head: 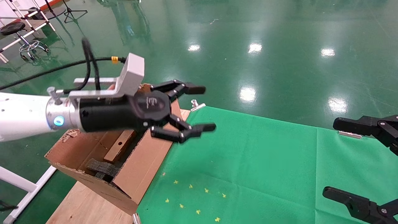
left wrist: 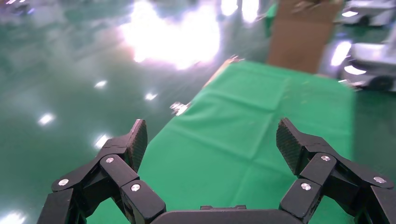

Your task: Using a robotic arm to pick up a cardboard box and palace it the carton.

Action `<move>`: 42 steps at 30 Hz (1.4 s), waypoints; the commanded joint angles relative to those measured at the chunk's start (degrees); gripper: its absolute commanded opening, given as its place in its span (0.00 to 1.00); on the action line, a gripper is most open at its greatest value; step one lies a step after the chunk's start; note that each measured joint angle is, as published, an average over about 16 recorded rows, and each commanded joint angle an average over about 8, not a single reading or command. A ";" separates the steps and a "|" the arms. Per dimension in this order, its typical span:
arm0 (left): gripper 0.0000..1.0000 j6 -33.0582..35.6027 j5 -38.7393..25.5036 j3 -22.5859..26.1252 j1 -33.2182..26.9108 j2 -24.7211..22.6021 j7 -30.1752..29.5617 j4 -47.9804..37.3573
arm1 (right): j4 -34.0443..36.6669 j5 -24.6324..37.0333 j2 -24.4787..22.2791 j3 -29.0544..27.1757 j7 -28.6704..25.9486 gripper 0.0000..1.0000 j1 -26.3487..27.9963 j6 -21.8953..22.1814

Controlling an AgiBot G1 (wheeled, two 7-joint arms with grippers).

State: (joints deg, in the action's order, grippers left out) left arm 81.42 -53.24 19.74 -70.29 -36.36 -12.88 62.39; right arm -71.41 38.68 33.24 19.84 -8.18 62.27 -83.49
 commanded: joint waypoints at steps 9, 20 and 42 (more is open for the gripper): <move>1.00 3.72 9.93 -3.24 7.60 1.17 1.85 9.76 | 0.00 0.00 0.00 0.00 0.00 1.00 0.00 0.00; 1.00 4.85 12.92 -4.24 9.84 1.55 2.33 12.55 | 0.01 -0.02 -0.01 0.00 0.01 1.00 -0.01 0.02; 1.00 4.25 11.40 -3.73 8.74 1.37 2.13 11.15 | 0.01 -0.02 -0.01 0.00 0.00 1.00 -0.02 0.02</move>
State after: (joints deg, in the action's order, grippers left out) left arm 85.68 -41.83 16.00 -61.53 -34.99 -10.75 73.56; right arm -71.40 38.66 33.23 19.84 -8.18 62.25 -83.46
